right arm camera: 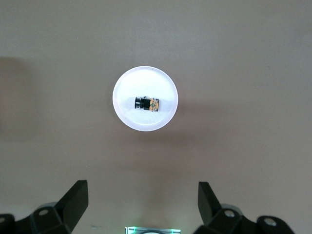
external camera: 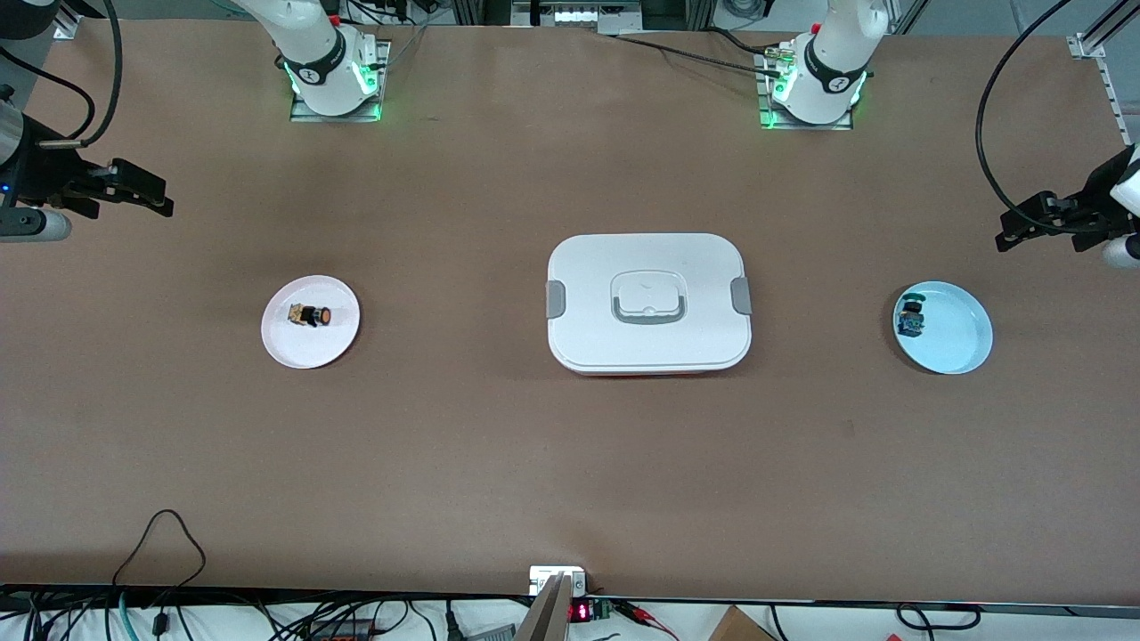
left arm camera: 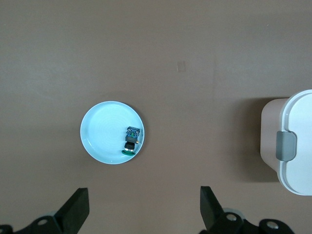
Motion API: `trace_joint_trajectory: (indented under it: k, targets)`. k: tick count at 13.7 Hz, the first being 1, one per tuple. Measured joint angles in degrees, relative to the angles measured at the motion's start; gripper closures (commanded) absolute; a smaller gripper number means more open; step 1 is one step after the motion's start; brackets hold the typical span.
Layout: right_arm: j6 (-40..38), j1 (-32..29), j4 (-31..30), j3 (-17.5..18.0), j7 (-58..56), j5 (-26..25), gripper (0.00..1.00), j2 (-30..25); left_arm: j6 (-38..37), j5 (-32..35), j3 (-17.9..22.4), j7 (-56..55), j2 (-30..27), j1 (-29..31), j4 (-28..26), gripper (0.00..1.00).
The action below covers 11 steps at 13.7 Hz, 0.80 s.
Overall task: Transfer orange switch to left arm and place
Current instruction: 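Move the right gripper toward the orange switch on the white plate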
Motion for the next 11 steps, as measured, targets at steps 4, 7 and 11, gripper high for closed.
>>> trace_joint_trajectory:
  k: [4,7,11]
  targets:
    - [-0.02,0.02,-0.14,0.08,-0.15,0.0,0.0,2.03,0.0,0.0,0.0,0.0,0.0,0.0,0.0,0.0]
    - [-0.01,0.02,-0.15,0.08,-0.15,-0.01,0.0,3.5,0.0,0.0,0.0,0.0,0.0,0.0,0.0,0.0]
    - [1.49,0.04,-0.16,0.09,-0.15,-0.15,0.0,6.27,0.0,0.0,-0.03,0.0,0.0,0.0,0.0,0.0]
